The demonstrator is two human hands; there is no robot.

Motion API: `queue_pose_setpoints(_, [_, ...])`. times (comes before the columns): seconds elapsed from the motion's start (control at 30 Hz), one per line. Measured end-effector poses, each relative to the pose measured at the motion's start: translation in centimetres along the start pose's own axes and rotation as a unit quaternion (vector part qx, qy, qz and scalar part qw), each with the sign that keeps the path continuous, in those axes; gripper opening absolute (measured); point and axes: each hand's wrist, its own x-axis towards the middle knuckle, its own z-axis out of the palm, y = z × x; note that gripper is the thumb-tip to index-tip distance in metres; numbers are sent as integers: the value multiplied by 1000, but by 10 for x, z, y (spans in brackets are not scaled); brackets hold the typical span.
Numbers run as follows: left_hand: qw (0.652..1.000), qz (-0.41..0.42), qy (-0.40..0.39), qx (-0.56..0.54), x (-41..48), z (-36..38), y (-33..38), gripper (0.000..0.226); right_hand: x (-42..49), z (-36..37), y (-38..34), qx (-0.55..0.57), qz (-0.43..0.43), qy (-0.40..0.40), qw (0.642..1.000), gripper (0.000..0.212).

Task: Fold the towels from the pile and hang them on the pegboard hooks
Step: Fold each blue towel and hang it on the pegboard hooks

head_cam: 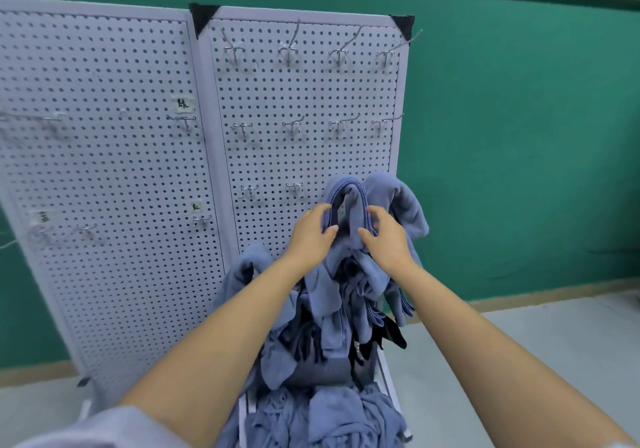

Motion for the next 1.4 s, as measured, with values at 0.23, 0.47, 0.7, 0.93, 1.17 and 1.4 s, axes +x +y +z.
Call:
queue_pose_setpoints(0.23, [999,2,35,19,9,-2,5,48,17,-9,-10,31,4,5,999,50])
queue_pose_setpoints(0.47, [997,24,73,31,68,13,0,50,64,5,-2,18,-2,-25,1000,53])
queue_pose_setpoints(0.7, [984,73,162,9,95,29,2,35,95,6,6,21,-26,73,997,27])
queue_pose_setpoints(0.93, [992,74,101,28,81,36,-15,55,78,21,17,34,-18,12,999,34])
queue_pose_setpoints(1.17, [997,13,74,26,21,6,-21,51,14,9,6,15,2,16,1000,48])
queue_pose_setpoints(1.4, [997,-56,24,37,-94,-10,-78,28,-98,55,8,-11,23,-136,990,29])
